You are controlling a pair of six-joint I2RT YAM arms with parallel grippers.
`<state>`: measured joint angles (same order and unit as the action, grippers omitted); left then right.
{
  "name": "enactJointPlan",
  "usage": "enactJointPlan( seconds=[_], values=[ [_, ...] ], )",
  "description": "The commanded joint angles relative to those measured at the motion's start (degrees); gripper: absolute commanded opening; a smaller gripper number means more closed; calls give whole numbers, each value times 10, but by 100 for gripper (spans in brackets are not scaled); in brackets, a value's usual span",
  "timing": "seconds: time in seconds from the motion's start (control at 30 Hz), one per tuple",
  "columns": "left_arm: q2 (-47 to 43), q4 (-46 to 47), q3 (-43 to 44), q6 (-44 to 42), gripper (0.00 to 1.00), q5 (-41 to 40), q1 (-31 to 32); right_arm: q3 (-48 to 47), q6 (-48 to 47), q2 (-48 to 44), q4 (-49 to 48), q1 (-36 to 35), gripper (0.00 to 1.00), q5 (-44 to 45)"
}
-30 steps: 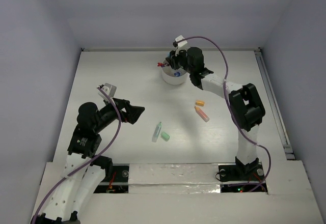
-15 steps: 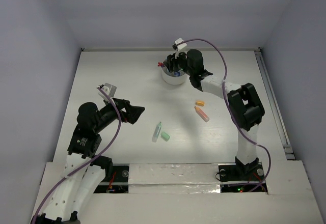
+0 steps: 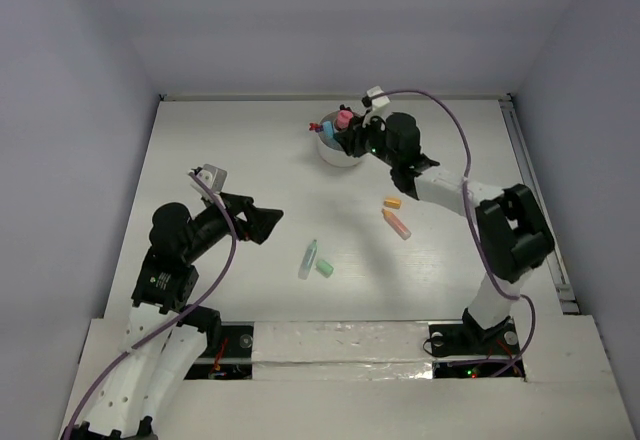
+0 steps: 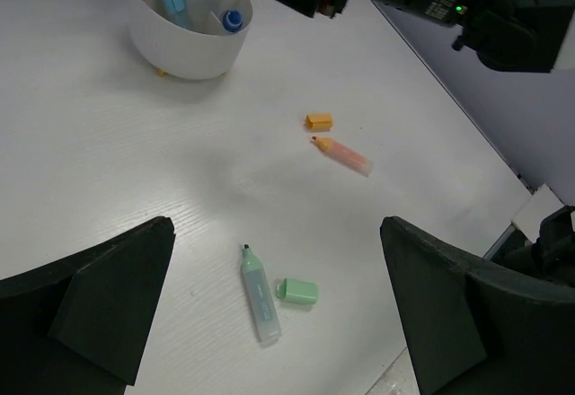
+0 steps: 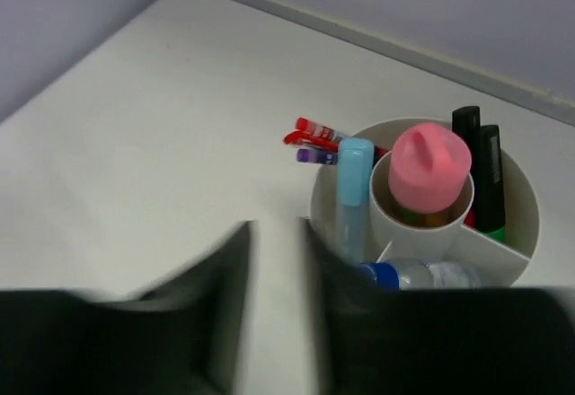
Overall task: Sort the stationery into containers
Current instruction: Pick up the pen from the center of the board.
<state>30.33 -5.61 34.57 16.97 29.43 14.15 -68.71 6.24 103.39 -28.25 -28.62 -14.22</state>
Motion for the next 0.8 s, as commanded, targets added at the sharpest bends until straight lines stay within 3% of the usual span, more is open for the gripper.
enactJointPlan(
  seconds=[0.0, 0.07, 0.27, 0.4, 0.43, 0.5, 0.77],
  values=[
    [-4, 17, 15, -2, 99, -9, -2, 75, 129, -85, -51, -23, 11, -26],
    [-5, 17, 15, -3, 99, -10, -2, 103, 144, -104, -35, -45, 0, -26],
    [-20, 16, 15, 0, 97, -17, 9, 132, 129, -163, 137, -142, 1, 19],
    [-32, 12, 16, 1, 94, -27, 14, 137, 153, -182, 250, -174, 29, 45],
    [-37, 11, 16, 3, 94, -30, 14, 138, 170, -184, 287, -181, 49, 60],
    [-41, 10, 16, 3, 91, -33, 14, 140, 183, -181, 322, -206, 68, 87],
    [-61, 5, 16, 8, 68, -55, 25, 87, 212, -102, 379, -267, 73, 114]
  ],
)
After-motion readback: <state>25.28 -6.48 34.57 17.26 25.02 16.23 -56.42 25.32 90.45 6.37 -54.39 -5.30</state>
